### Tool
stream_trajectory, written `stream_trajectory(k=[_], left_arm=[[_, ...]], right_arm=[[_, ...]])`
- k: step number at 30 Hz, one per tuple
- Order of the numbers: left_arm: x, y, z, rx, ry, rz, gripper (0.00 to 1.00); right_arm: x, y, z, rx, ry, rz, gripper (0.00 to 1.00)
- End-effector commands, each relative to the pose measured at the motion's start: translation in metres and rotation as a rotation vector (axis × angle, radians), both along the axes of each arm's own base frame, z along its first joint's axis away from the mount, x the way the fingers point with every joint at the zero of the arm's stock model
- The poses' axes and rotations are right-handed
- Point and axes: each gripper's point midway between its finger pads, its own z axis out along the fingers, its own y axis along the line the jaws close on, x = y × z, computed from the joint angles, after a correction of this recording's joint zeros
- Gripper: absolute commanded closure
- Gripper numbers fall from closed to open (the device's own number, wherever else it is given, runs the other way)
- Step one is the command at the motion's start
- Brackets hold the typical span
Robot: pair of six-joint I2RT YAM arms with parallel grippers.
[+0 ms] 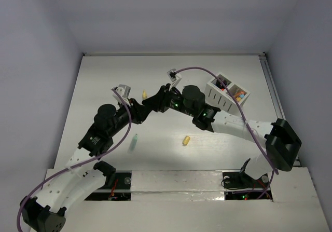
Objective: Sort the stationery into containers
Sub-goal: Pick up the pen from the center of the board.
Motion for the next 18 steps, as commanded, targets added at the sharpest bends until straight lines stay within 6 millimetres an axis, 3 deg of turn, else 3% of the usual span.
stream_trajectory(k=[1, 3, 5, 6, 7, 10, 12, 15, 16, 18], left_arm=[[0.007, 0.008, 0.022, -0.021, -0.056, 0.052, 1.00], [0.004, 0.011, 0.027, -0.013, -0.073, 0.055, 1.00], [0.001, 0.012, 0.028, 0.000, -0.072, 0.047, 1.00], [0.001, 0.012, 0.034, 0.006, -0.088, 0.044, 1.00], [0.000, 0.012, 0.037, 0.009, -0.097, 0.039, 1.00], [-0.006, 0.015, 0.034, 0.057, -0.087, 0.023, 1.00], [-0.007, 0.016, 0.035, 0.077, -0.093, 0.015, 1.00], [-0.014, 0.011, 0.038, 0.101, -0.112, -0.042, 1.00], [-0.019, 0.006, 0.038, 0.101, -0.116, -0.087, 1.00], [-0.023, 0.002, 0.038, 0.114, -0.132, -0.132, 1.00]], right_arm=[[-0.014, 0.002, 0.032, 0.101, -0.044, 0.050, 1.00], [-0.011, -0.006, 0.034, 0.098, -0.049, 0.011, 1.00], [-0.009, -0.013, 0.028, 0.068, -0.048, -0.021, 0.91], [-0.007, -0.018, 0.033, 0.066, -0.058, -0.046, 0.85], [-0.007, -0.022, 0.026, 0.034, -0.059, -0.057, 0.72], [-0.009, -0.038, 0.017, -0.030, -0.066, -0.097, 0.46], [-0.010, -0.051, 0.009, -0.069, -0.067, -0.130, 0.37], [-0.009, -0.086, -0.025, -0.183, -0.029, -0.222, 0.32], [-0.014, -0.099, -0.058, -0.276, 0.020, -0.238, 0.32], [-0.019, -0.118, -0.079, -0.351, 0.065, -0.263, 0.32]])
